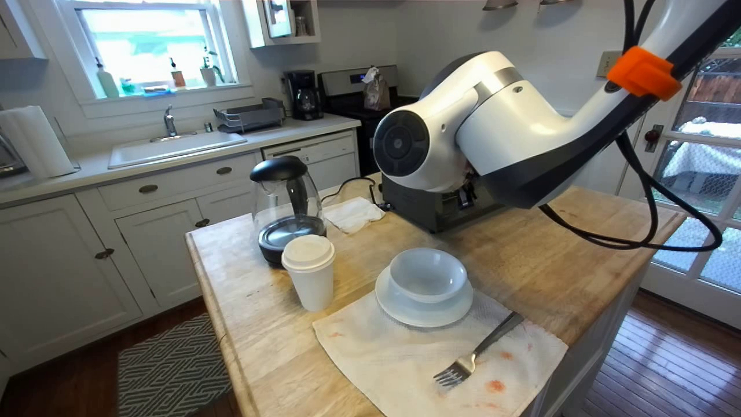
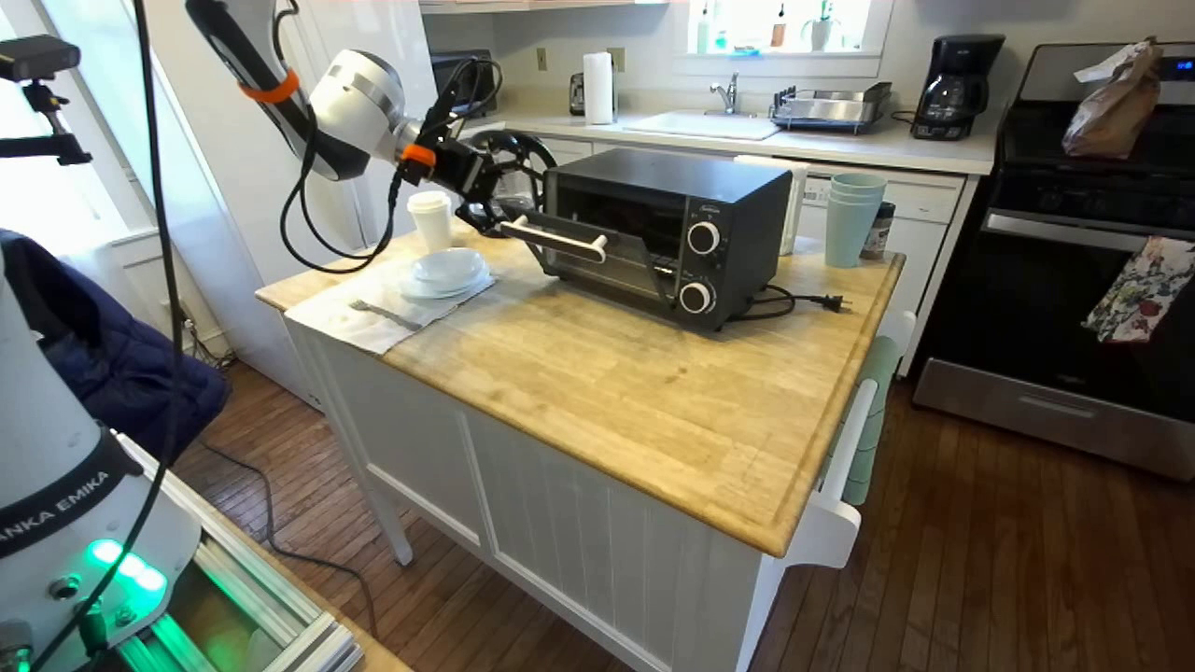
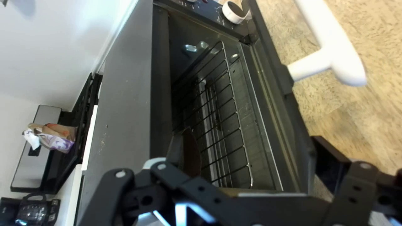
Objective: Pick up the white bowl from the oven tray and put it on the white bowl on the white plate, close the oven door fully
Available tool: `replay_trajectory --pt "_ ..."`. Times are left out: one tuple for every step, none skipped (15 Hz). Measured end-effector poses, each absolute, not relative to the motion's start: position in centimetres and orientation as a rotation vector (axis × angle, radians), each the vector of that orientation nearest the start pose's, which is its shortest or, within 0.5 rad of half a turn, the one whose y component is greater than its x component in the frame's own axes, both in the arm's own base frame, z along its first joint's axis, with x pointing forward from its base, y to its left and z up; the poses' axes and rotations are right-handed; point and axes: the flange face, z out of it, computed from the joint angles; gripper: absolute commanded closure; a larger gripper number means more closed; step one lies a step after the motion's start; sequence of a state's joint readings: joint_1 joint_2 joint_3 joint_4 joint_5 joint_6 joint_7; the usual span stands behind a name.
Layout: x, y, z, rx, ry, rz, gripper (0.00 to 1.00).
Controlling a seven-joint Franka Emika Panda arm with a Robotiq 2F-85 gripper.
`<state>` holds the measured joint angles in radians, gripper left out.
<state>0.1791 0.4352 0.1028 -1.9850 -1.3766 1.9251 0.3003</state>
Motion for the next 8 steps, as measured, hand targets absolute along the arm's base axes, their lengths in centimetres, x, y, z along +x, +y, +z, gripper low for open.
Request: replay_trajectory --pt "58.9 9.7 25.3 1.815 0.838 -0.061 0.0" --pt "59.0 9.7 25.5 1.81 0.838 -0.051 0.0" --pt "59.1 9.7 25.7 1.806 0.837 -0.043 0.0" --pt "59.1 9.6 25.8 1.806 0.836 -0.038 0.0" --pt "59.2 9.6 25.9 1.808 0.836 -0.034 0.0" --pt "59.3 9.4 25.9 1.811 0.834 -0.031 0.0" --pt "59.4 9.0 25.9 1.815 0.829 -0.029 0.0" --pt "59.6 8.6 26.0 1.822 0.823 -0.026 0.0"
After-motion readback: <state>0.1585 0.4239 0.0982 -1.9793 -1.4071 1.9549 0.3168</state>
